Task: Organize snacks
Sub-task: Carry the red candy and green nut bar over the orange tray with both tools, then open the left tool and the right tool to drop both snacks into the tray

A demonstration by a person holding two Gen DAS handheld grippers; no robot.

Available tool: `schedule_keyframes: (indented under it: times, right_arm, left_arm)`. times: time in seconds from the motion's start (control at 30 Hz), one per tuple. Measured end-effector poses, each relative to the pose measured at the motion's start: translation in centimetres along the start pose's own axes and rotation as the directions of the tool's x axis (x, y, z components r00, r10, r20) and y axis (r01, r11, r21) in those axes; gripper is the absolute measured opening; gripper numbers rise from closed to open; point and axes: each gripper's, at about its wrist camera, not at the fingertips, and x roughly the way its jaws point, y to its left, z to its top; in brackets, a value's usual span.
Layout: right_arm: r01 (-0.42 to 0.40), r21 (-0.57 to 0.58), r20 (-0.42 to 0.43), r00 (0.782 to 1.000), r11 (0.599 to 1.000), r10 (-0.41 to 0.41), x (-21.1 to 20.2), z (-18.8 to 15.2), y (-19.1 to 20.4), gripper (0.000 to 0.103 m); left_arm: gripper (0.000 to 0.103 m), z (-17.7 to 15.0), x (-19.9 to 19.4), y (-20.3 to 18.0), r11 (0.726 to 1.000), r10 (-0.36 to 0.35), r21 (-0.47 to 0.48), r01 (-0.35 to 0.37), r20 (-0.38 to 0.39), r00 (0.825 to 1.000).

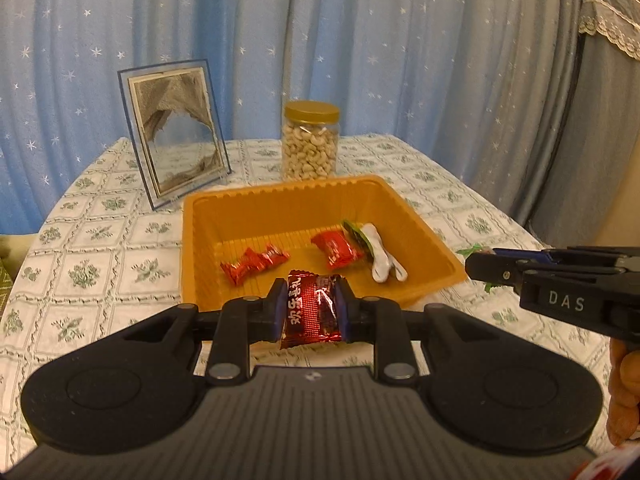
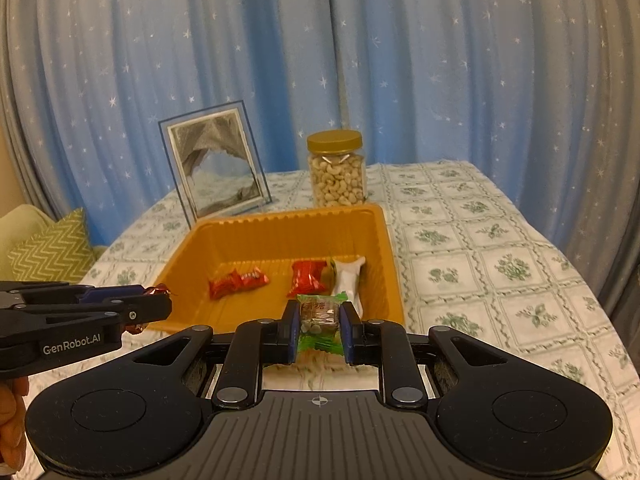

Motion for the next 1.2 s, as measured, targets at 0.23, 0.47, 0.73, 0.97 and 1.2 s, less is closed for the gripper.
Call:
schedule_keyframes:
  times: [0.23,0.47,0.73,0.97,1.2]
  right_arm:
    - [-0.052,0.019,-0.007,0.999,0.998,0.053,3.0,2.2,-0.1,0.021]
    - [-0.066,0.036,-0.024,0.997,0.997,0.067,6.4,3.8,-0.1,0.021]
    - [-0.053,0.06,-0.076,0.995,0.997,0.057,10.3,4.6,-0.9,0.021]
    - [-0.042,0.084,-0.131,0.99,0.996,0.052,11.8,4.3,-1.9,0.021]
    - [-0.051,0.119,-0.163,0.984,0.992,0.07,12.2,4.0,-2.5,0.021]
  left_arm:
    - [0.023,2.0,1.9,1.4,0.999,0.021,-0.035,-0.021,0.007,1.0]
    - [0.023,2.8,4.7,2.6,0.998,0.022,-0.066,-0.024,-0.028,0.999]
    - [0.023,2.6,8.1,3.9,0.996,0.025,-0.08,-0.033,-0.102,0.994]
    - [0.023,2.3,10.1,4.6,0.996,0.018,-0.084,-0.031,-0.148,0.989]
    - [0.025,2.3,10.3,4.5,0.996,0.018,-0.088,-0.032,-0.155,0.988]
